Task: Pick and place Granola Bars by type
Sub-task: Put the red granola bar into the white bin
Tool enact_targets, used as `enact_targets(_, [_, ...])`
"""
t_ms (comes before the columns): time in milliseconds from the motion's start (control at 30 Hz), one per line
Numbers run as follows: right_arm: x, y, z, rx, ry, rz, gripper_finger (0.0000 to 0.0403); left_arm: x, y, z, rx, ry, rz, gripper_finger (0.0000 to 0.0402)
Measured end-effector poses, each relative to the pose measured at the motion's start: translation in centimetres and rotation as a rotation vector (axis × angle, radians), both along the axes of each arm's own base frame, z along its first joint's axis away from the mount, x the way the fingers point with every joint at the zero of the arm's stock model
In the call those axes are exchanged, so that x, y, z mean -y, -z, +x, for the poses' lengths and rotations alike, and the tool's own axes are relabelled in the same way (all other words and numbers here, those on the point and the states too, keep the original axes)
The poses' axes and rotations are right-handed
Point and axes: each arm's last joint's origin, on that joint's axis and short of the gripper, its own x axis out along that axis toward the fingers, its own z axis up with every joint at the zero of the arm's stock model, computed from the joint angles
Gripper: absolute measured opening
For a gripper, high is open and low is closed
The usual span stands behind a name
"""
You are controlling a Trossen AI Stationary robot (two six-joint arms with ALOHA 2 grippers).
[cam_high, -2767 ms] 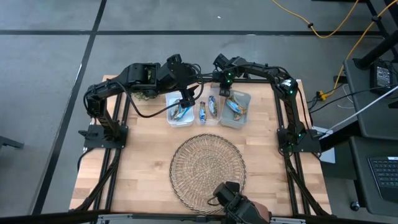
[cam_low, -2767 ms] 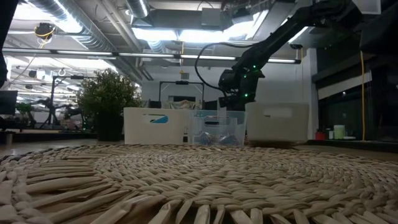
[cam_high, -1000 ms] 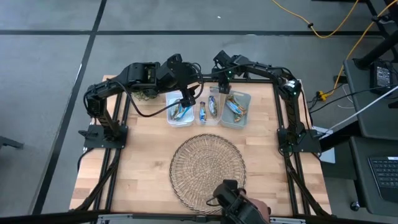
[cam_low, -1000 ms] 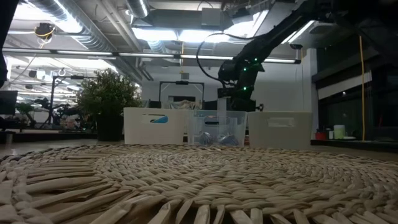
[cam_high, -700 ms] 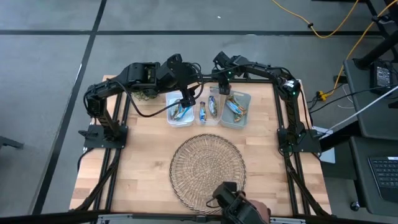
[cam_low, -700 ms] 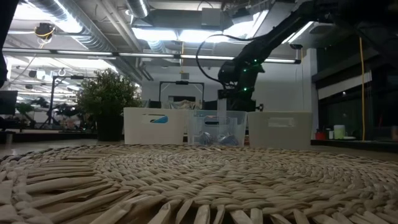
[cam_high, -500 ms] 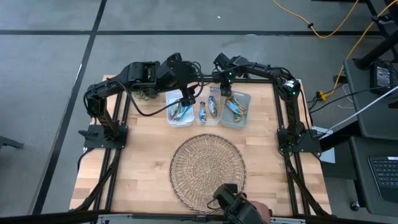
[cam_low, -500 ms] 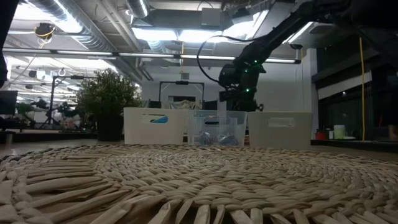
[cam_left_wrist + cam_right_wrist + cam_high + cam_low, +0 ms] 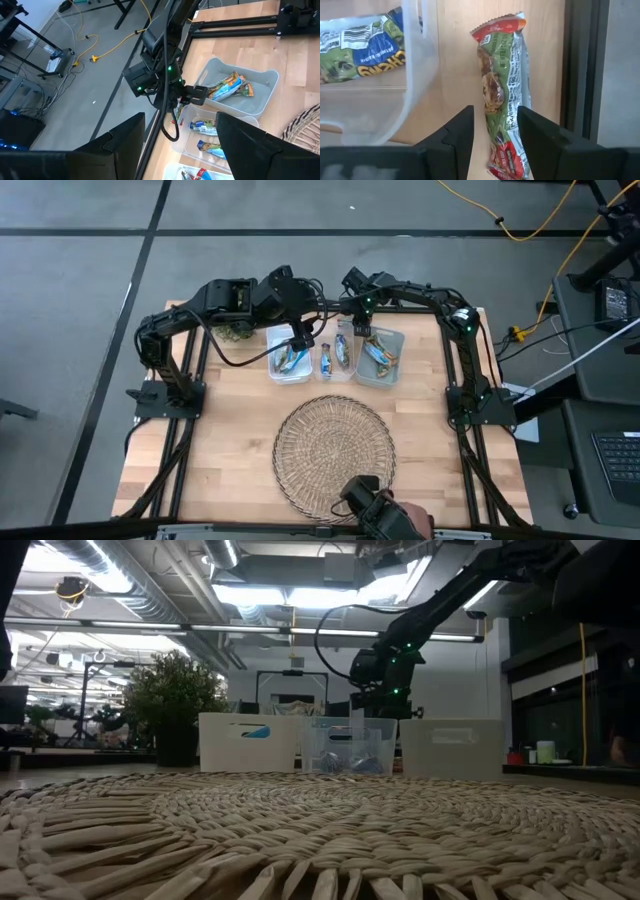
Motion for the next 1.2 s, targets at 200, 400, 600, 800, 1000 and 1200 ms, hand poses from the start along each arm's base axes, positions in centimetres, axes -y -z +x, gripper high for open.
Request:
enact_targets(200, [0.0, 0.1, 0.0, 0.001, -0.001, 0.001, 0.0154, 0.0, 0.0, 0.0, 0.0, 0.002, -0.001, 0.0235])
enact_targets(400, [-0.2, 0.3, -0.2, -0.029, 0.0, 0.029, 0.0154, 0.0, 0.0, 0.0, 0.0, 0.003, -0.002, 0.0235])
enact_targets(600, [-0.7, 0.5, -0.8, -0.127, -0.002, 0.042, 0.0154, 0.0, 0.0, 0.0, 0.0, 0.003, -0.002, 0.0235])
enact_targets(800, [-0.7, 0.6, -1.0, -0.165, 0.007, 0.03, 0.0154, 0.0, 0.0, 0.0, 0.001, 0.017, -0.013, 0.0235])
enact_targets(1000, [-0.2, 0.0, -0.4, -0.123, 0.007, -0.007, 0.0153, 0.1, 0.0, 0.0, 0.001, 0.029, -0.023, 0.0235])
enact_targets(1200, [-0.2, 0.0, -0.4, -0.113, 0.006, -0.002, 0.0106, 0.1, 0.0, 0.1, 0.002, 0.035, -0.028, 0.0235])
